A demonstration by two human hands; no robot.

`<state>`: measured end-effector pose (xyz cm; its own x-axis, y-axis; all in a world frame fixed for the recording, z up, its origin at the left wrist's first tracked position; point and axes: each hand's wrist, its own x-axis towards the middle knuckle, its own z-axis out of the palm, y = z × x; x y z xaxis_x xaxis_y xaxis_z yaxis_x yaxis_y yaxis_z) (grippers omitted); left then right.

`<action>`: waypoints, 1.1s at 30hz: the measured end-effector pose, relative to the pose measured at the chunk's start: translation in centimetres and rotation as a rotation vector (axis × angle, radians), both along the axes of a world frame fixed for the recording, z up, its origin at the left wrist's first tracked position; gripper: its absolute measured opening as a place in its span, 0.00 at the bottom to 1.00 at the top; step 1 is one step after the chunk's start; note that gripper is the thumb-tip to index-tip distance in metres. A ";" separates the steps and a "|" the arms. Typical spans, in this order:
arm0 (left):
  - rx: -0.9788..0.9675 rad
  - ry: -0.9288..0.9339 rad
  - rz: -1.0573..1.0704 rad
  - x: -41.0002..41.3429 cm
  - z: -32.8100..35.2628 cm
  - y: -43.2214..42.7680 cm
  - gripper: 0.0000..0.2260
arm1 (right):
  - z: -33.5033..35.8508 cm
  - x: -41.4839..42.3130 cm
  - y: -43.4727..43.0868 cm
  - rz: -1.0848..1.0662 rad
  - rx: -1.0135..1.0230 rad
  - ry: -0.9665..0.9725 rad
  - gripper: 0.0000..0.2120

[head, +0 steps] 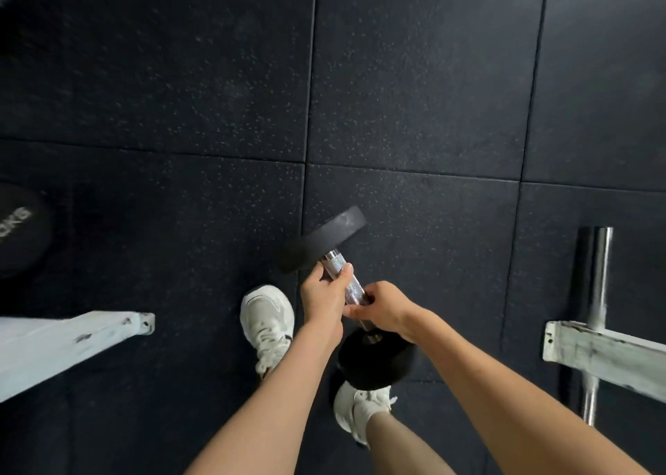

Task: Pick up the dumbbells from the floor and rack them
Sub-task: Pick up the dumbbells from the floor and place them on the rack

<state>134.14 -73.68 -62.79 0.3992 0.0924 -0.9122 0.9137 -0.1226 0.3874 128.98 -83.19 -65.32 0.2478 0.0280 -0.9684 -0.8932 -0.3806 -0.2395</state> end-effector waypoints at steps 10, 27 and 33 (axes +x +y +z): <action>0.016 -0.152 -0.063 -0.4 28.9 4.7 0.04 | 32.4 0.9 3.7 -0.075 0.086 -0.023 0.11; 0.038 -0.466 0.245 6.1 57.1 18.2 0.04 | 61.0 10.6 16.3 0.318 0.050 -0.378 0.13; 0.096 -0.563 0.314 11.5 59.2 27.7 0.04 | 62.6 17.4 25.8 0.401 0.058 -0.440 0.18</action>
